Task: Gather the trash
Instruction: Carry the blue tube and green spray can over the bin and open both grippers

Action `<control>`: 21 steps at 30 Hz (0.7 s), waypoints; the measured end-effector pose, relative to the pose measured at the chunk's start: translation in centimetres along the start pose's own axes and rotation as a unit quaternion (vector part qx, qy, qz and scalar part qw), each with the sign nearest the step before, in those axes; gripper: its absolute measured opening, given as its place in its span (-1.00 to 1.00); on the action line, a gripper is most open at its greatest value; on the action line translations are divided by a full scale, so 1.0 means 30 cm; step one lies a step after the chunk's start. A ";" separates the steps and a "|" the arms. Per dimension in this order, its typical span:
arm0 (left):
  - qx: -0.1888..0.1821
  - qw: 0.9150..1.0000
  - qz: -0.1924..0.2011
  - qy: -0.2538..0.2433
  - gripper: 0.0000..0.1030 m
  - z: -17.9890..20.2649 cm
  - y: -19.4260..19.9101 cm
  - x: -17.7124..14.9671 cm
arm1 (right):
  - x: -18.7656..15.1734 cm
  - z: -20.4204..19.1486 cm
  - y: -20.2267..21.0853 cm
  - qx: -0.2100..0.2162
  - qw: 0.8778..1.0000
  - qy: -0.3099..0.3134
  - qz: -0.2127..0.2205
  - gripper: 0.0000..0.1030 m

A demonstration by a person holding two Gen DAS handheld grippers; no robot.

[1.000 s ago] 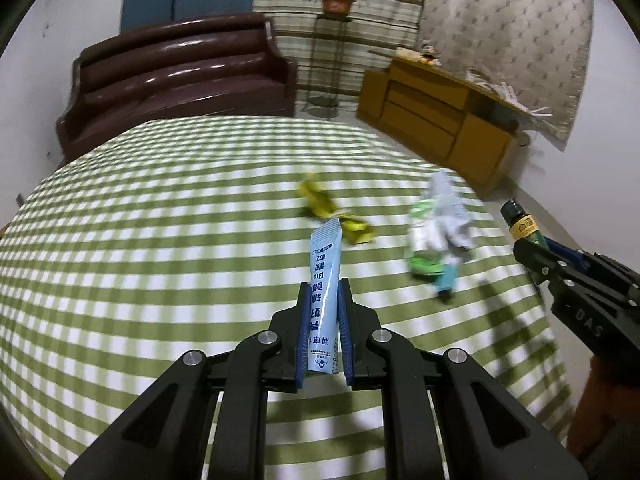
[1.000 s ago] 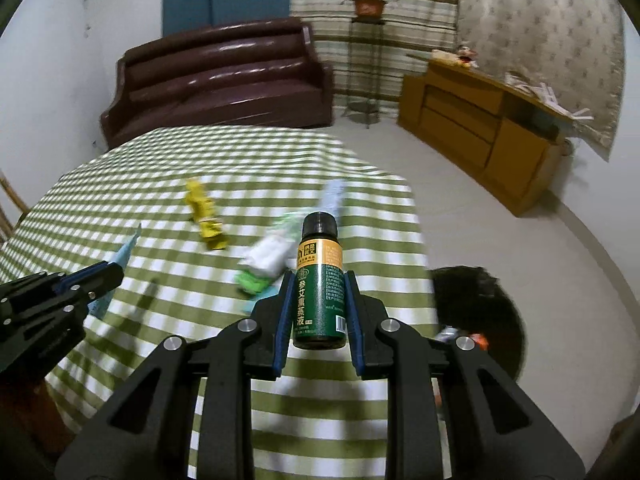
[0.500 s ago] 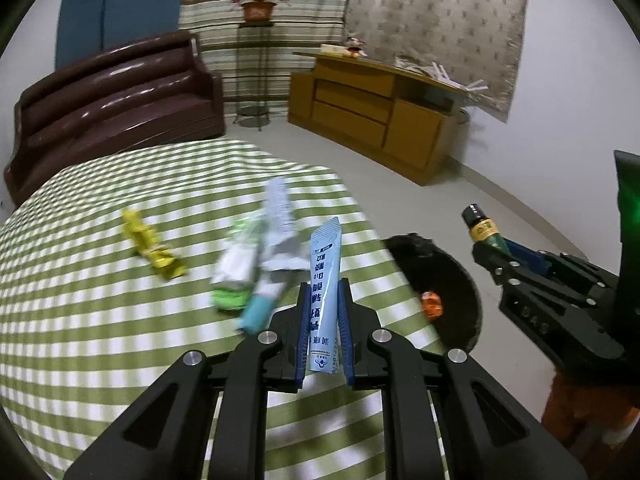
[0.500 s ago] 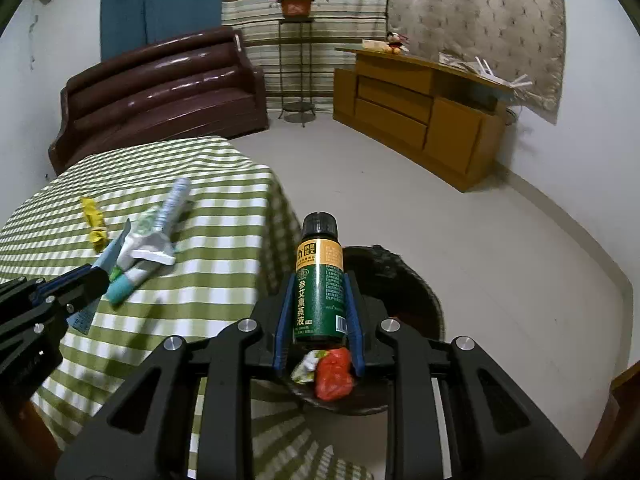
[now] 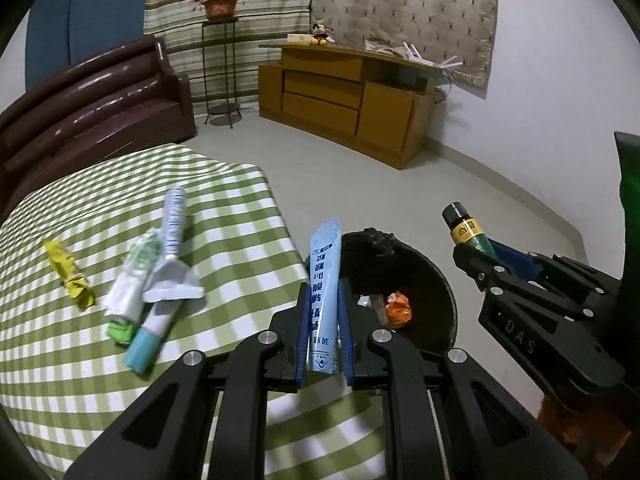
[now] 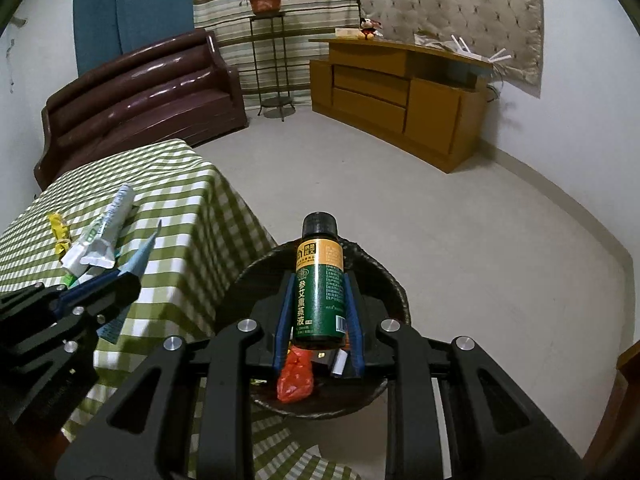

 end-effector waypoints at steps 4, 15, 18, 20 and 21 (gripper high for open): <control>-0.002 1.000 -0.001 -0.006 -0.72 0.028 -0.039 0.016 | -0.007 0.022 -0.021 -0.001 1.000 -0.007 -0.004 -0.55; 0.008 1.000 -0.006 -0.025 -0.68 0.081 -0.122 0.044 | -0.012 0.061 -0.067 0.000 1.000 -0.029 -0.010 -0.53; 0.011 1.000 -0.012 -0.025 -0.61 0.080 -0.141 0.047 | -0.014 0.075 -0.073 0.002 0.999 -0.036 -0.011 -0.51; 0.013 1.000 -0.013 -0.023 -0.44 0.075 -0.146 0.051 | -0.016 0.085 -0.074 0.001 0.999 -0.040 -0.012 -0.49; 0.013 1.000 -0.012 -0.022 -0.43 0.081 -0.148 0.054 | -0.014 0.087 -0.074 0.001 0.999 -0.041 -0.012 -0.44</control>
Point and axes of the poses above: each gripper's, at about its wrist camera, not at the fingertips, and y roughly against the way its jaws point, z to its right, x to its top, the point moved 8 cm from there along -y, roughly the way its jaws point, and after that the axes turned 8 degrees about z, right-handed, at the moved point
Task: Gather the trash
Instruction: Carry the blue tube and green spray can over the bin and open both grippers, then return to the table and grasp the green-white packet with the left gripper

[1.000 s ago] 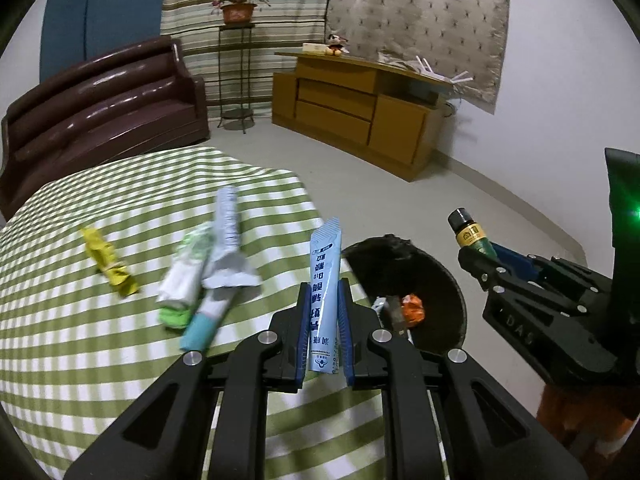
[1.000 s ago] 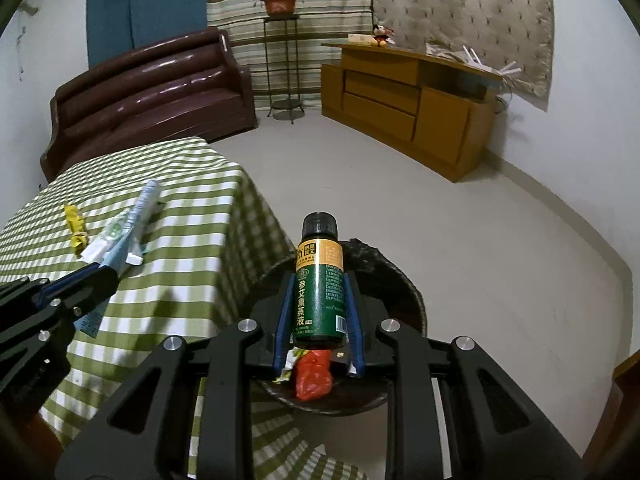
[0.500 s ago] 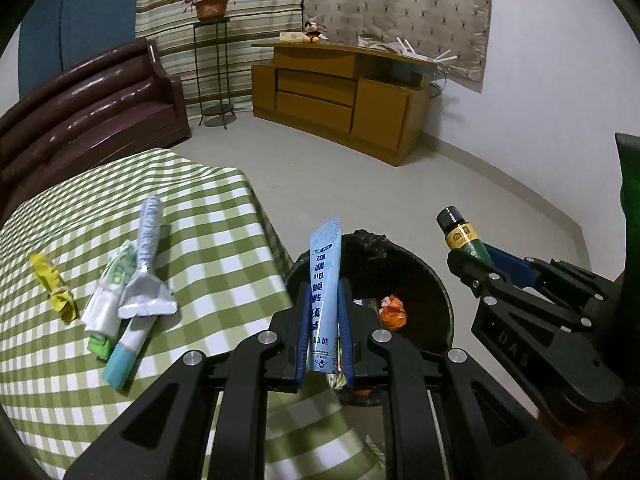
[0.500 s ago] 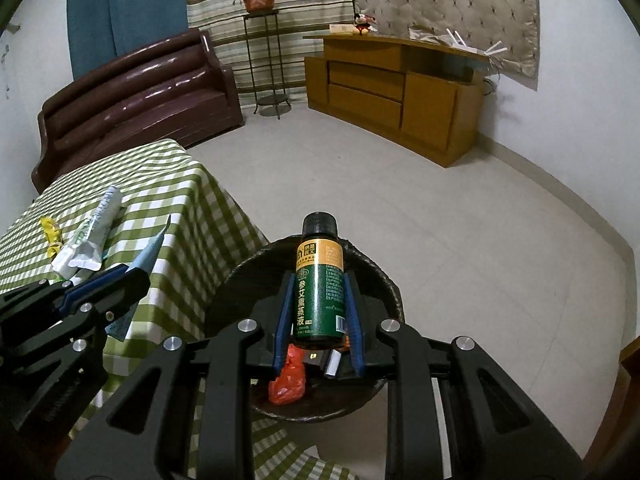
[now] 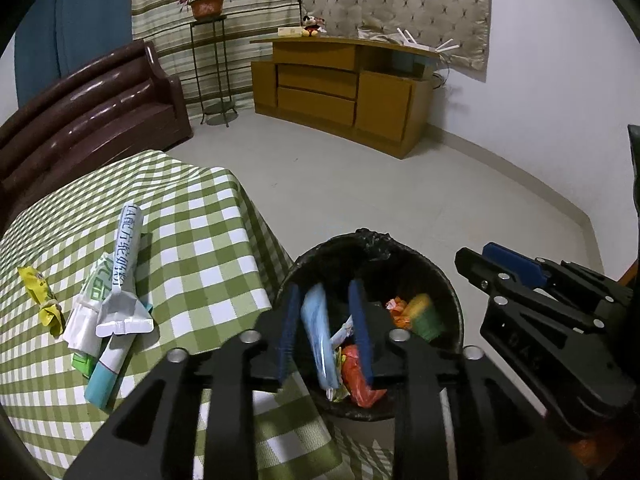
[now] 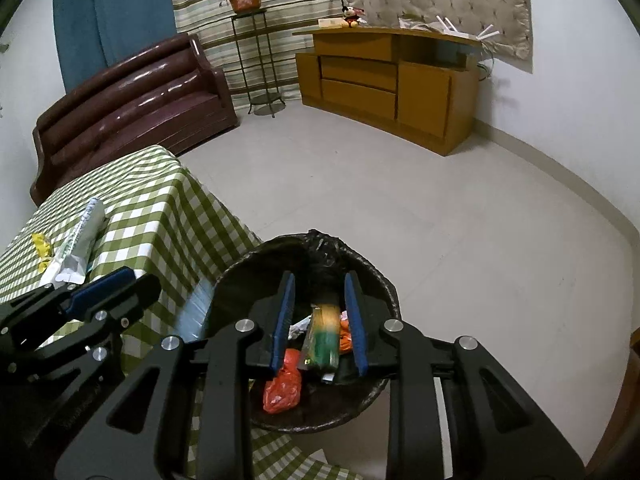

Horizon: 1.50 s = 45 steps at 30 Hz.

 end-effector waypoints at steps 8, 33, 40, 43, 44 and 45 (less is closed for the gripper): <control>0.004 1.000 0.003 0.005 -0.23 -0.017 0.018 -0.001 | 0.013 0.010 0.018 -0.001 1.000 -0.003 0.007 -0.30; 0.090 0.994 0.009 0.069 -0.18 -0.426 0.214 -0.085 | 0.017 -0.268 0.049 0.046 0.998 0.049 0.000 -0.19; 0.106 0.991 0.002 0.087 -0.18 -0.527 0.210 -0.099 | 0.027 -0.359 0.026 0.061 0.996 0.059 -0.003 -0.19; 0.105 0.990 -0.002 0.091 -0.18 -0.553 0.199 -0.099 | 0.037 -0.386 0.013 0.066 0.996 0.060 -0.004 -0.19; 0.104 0.990 -0.004 0.091 -0.18 -0.558 0.193 -0.099 | 0.039 -0.395 0.008 0.067 0.996 0.060 -0.004 -0.19; 0.104 0.990 -0.007 0.091 -0.18 -0.565 0.186 -0.099 | 0.039 -0.405 0.006 0.069 0.996 0.061 -0.005 -0.19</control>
Point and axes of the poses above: each gripper's, at about its wrist camera, not at the fingertips, and y roughly against the way its jaws point, z to its right, x to its top, the point moved 8 cm from there along -y, roughly the way its jaws point, and after that the axes turned 8 degrees about z, right-handed, at the moved point
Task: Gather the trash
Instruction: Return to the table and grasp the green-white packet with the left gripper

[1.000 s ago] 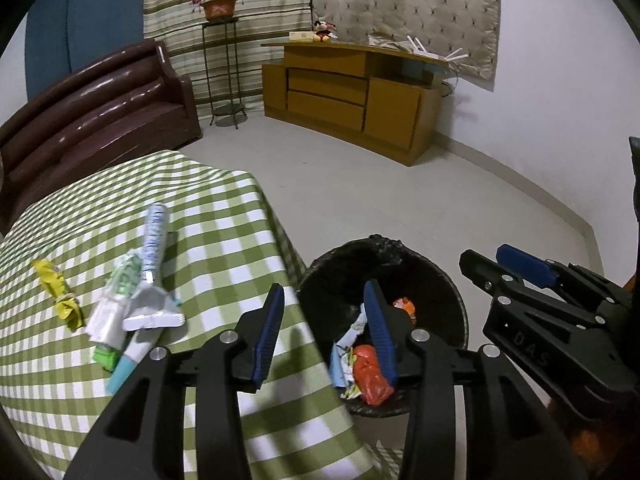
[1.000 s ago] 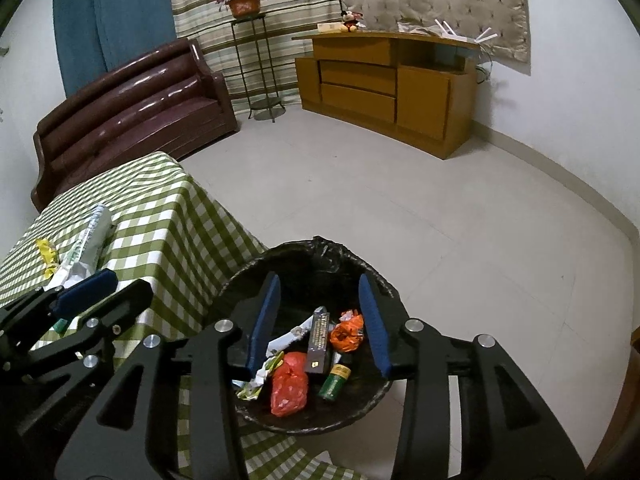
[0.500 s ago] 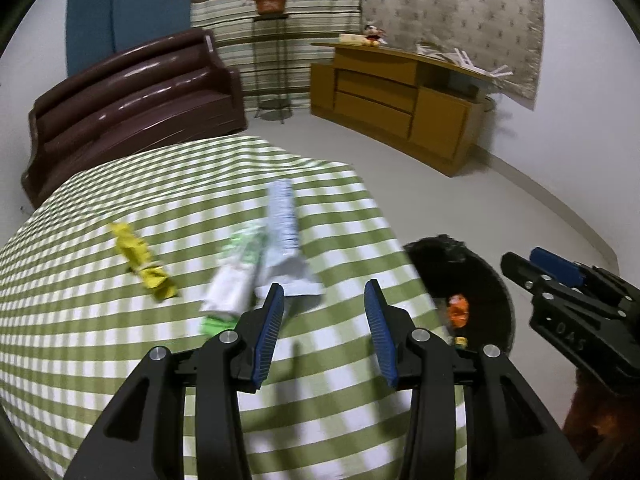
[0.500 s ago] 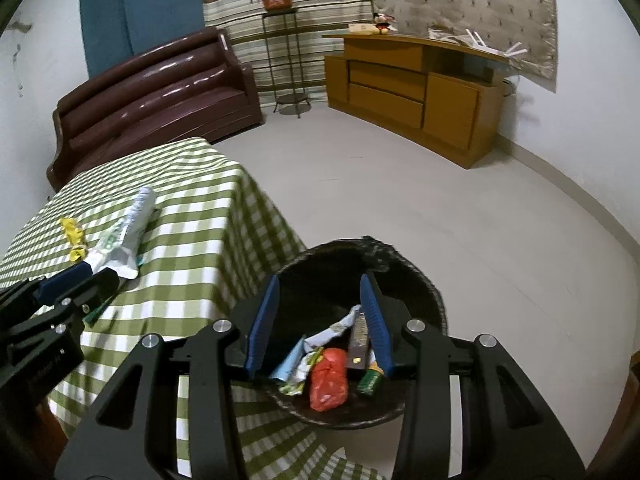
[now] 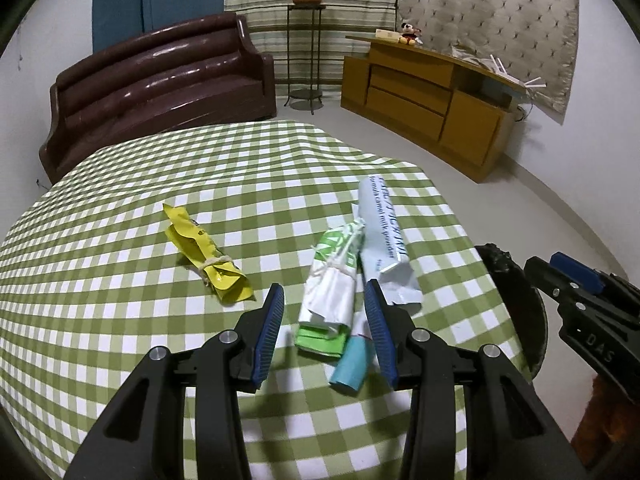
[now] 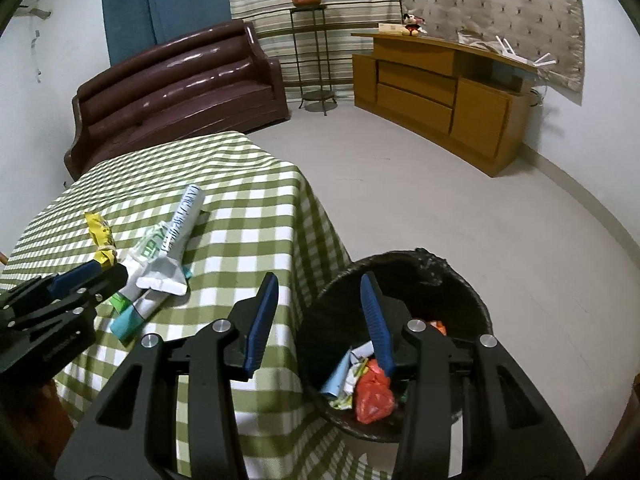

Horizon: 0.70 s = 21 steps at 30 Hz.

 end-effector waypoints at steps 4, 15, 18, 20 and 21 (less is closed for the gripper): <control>-0.003 1.000 -0.011 0.000 -0.18 -0.021 -0.030 0.009 | 0.011 -0.027 -0.015 0.005 1.000 0.003 -0.002 -0.18; -0.020 0.999 -0.033 -0.001 -0.06 -0.031 -0.102 0.019 | 0.012 -0.058 -0.047 0.009 1.000 0.006 -0.009 -0.18; -0.031 0.999 -0.036 0.001 -0.20 -0.029 -0.113 0.019 | 0.014 -0.066 -0.051 0.011 1.000 0.008 -0.010 -0.18; -0.037 0.999 -0.039 -0.007 -0.39 -0.020 -0.121 0.017 | 0.012 -0.073 -0.052 0.013 1.000 0.010 -0.010 -0.18; -0.038 0.998 -0.039 -0.009 -0.39 -0.019 -0.125 0.015 | 0.012 -0.075 -0.054 0.013 1.000 0.010 -0.010 -0.18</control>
Point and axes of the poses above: each gripper's, at about its wrist camera, not at the fingertips, and y roughly against the way its jaws point, z to its right, x to its top, the point moved 8 cm from there along -y, roughly the way its jaws point, and after that the axes turned 8 degrees about z, right-handed, at the moved point
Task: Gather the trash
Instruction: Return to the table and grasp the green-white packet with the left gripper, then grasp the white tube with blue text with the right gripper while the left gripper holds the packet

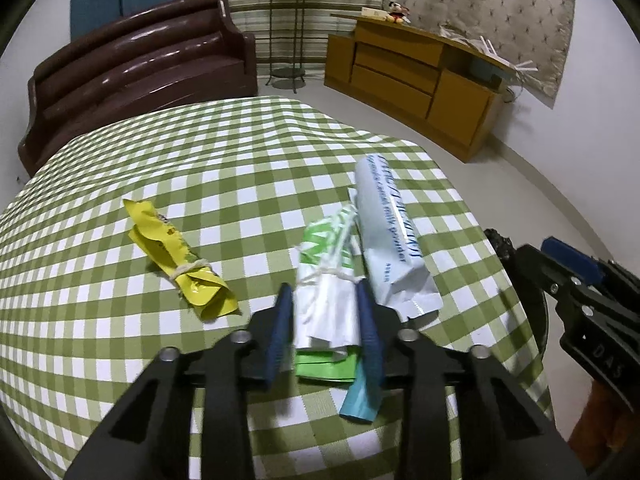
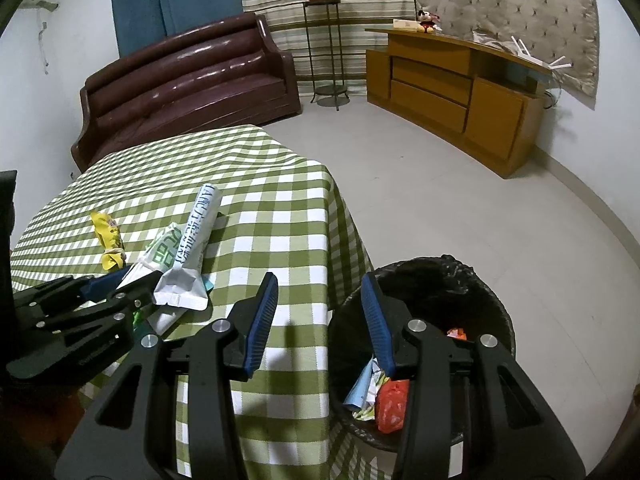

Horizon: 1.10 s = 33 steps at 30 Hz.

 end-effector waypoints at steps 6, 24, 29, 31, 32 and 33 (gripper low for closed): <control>-0.004 1.000 0.007 0.000 -0.41 0.011 -0.004 -0.003 | 0.002 -0.025 -0.006 0.004 1.000 0.005 -0.001 -0.18; 0.031 0.998 0.051 0.030 -0.41 -0.149 0.137 -0.022 | 0.035 -0.180 -0.021 0.030 0.999 0.027 0.002 -0.17; 0.047 0.996 0.056 0.048 -0.41 -0.229 0.177 -0.034 | 0.042 -0.229 -0.029 0.039 0.999 0.034 0.000 -0.16; 0.053 0.995 0.058 0.055 -0.41 -0.259 0.193 -0.036 | 0.047 -0.250 -0.034 0.041 0.998 0.037 0.000 -0.16; 0.055 0.995 0.059 0.056 -0.41 -0.272 0.199 -0.037 | 0.049 -0.261 -0.037 0.042 0.998 0.038 -0.001 -0.15; 0.059 0.995 0.061 0.059 -0.41 -0.289 0.208 -0.039 | 0.049 -0.265 -0.039 0.043 0.998 0.039 -0.001 -0.15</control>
Point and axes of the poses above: each gripper's, at about its wrist camera, not at the fingertips, and y roughly against the way its jaws point, z to its right, x to its top, the point moved 8 cm from there along -y, roughly the way its jaws point, and after that the axes turned 8 degrees about z, right-handed, at the moved point
